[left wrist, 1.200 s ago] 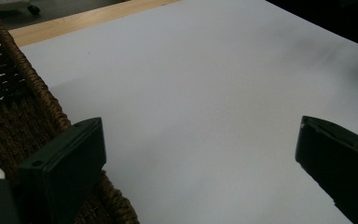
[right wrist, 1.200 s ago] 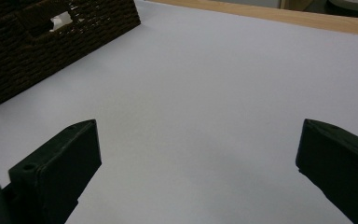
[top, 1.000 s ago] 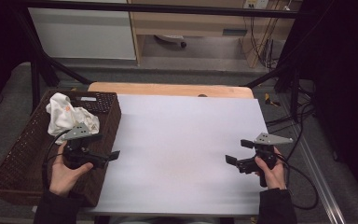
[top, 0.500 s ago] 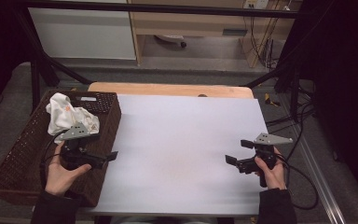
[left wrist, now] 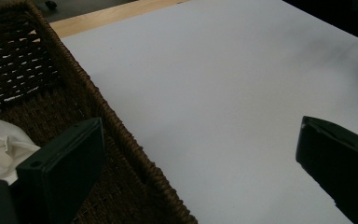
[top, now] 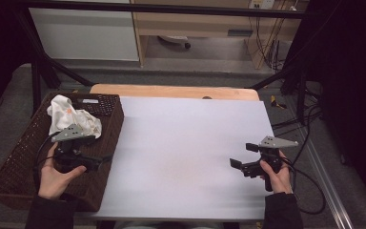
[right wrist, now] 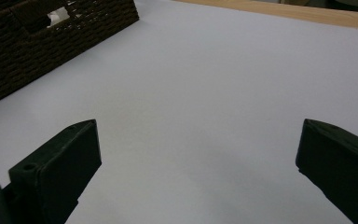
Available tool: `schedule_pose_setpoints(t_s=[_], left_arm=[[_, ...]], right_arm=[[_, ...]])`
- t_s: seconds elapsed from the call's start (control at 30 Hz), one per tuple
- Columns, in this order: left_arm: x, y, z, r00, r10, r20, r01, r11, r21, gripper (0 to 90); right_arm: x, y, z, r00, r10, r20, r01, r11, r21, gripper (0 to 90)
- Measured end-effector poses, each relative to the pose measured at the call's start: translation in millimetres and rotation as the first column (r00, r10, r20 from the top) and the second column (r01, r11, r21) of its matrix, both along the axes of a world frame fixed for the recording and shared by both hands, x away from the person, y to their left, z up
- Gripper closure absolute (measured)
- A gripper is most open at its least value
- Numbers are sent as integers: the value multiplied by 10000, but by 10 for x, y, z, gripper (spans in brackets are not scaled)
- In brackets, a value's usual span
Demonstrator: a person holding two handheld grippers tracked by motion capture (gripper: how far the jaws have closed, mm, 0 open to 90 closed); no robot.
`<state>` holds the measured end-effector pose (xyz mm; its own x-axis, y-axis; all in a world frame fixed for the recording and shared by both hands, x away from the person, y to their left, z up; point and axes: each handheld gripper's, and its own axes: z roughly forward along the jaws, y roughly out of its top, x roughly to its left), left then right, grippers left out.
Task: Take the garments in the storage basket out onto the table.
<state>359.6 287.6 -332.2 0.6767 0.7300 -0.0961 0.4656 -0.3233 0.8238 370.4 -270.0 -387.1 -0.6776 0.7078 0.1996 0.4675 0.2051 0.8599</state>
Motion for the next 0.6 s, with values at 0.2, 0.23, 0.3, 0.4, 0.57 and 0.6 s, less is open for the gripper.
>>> schedule_pose_setpoints(t_s=[0.2, 0.23, 0.3, 0.4, 0.57, 0.6], left_arm=[[-2, 52, 6, 9999, 125, -109, -123, 9998, 150, 13], [-3, 59, 9, 9998, 145, -97, -143, 9998, 155, 13], [-6, 82, 21, 9998, 203, -81, -202, 9996, 193, 13], [-13, 120, 40, 9997, 235, -81, -233, 9995, 211, 12], [-25, 185, 62, 9992, 378, -91, -375, 9989, 297, 12], [-27, 195, 66, 9990, 434, -76, -432, 9986, 316, 12]], right_arm=[[2, -2, 2, 10000, -29, 6, 29, 10000, -6, 7], [3, -2, 2, 10000, -50, 4, 50, 10000, 9, 7], [4, -2, 0, 10000, -36, 16, 36, 10000, -20, 7], [3, 3, -3, 10000, -61, -2, 61, 10000, -57, 7], [2, -1, 0, 10000, -73, 22, 73, 10000, -60, 7], [2, -2, 1, 10000, -85, 22, 86, 9999, -61, 7]])
